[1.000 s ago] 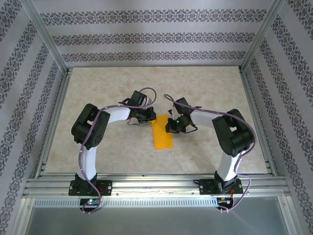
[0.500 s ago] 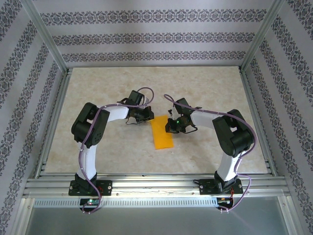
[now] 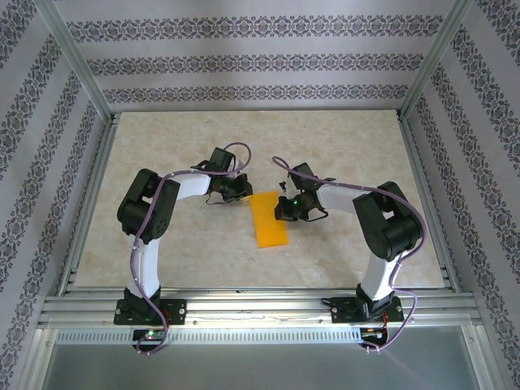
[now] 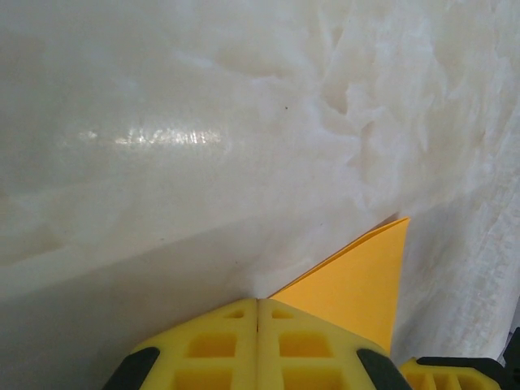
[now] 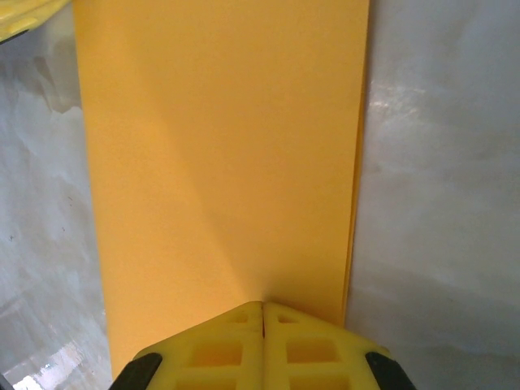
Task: Fold a paper plane with a square sheet of paper (pick it up from the middle)
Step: First fold the square sheet of paper in half at the center of the table.
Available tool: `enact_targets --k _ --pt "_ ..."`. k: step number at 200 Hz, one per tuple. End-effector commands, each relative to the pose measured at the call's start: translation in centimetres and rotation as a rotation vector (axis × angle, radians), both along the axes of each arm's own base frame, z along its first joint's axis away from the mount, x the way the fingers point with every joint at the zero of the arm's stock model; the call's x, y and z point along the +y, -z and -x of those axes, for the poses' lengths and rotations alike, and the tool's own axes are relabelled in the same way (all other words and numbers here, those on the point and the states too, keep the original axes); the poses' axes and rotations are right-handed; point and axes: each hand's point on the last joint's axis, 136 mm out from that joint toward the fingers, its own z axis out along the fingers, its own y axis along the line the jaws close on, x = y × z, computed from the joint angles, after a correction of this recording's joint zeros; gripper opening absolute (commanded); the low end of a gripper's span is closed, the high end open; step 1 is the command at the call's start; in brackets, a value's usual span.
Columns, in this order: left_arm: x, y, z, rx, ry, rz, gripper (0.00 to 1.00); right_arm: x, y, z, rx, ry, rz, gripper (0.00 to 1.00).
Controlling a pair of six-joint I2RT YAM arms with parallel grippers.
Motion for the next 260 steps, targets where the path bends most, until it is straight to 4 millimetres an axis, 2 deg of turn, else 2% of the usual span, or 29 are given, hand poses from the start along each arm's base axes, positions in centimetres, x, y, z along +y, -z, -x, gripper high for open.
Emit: enact_targets --k 1,17,32,54,74,101,139,162,193,260 --pt "3.7 2.1 -1.8 0.028 -0.107 -0.102 0.01 -2.9 2.7 3.2 0.124 0.009 0.114 0.00" --pt "3.4 1.3 -1.8 0.038 -0.097 -0.091 0.00 -3.0 2.8 3.2 0.127 0.008 0.116 0.00" --pt "2.1 -1.1 -1.4 0.006 -0.048 -0.040 0.00 -3.0 2.7 3.3 0.127 0.007 0.114 0.00" --pt "2.3 -3.6 -0.8 -0.049 -0.038 -0.071 0.00 -3.0 2.6 3.1 0.122 0.012 0.112 0.00" --pt "2.3 -5.0 -0.5 -0.072 -0.035 -0.064 0.00 -2.8 2.5 2.9 0.118 0.016 0.104 0.00" --pt "1.0 -6.5 0.9 -0.095 0.012 -0.040 0.00 -2.7 2.4 2.9 0.118 0.021 0.100 0.00" --pt "-2.2 -5.9 5.7 -0.085 0.086 -0.005 0.00 -2.8 2.2 2.9 0.117 0.028 0.091 0.00" --pt "-3.5 -6.1 7.9 -0.087 0.119 0.017 0.00 -2.7 2.2 2.7 0.120 0.030 0.087 0.00" --pt "-4.6 -6.5 9.4 -0.103 0.149 0.047 0.00 -2.8 2.3 2.9 0.118 0.027 0.088 0.00" --pt "-6.1 -4.9 10.8 -0.071 0.186 0.059 0.00 -3.0 2.5 2.9 0.123 0.031 0.087 0.00"
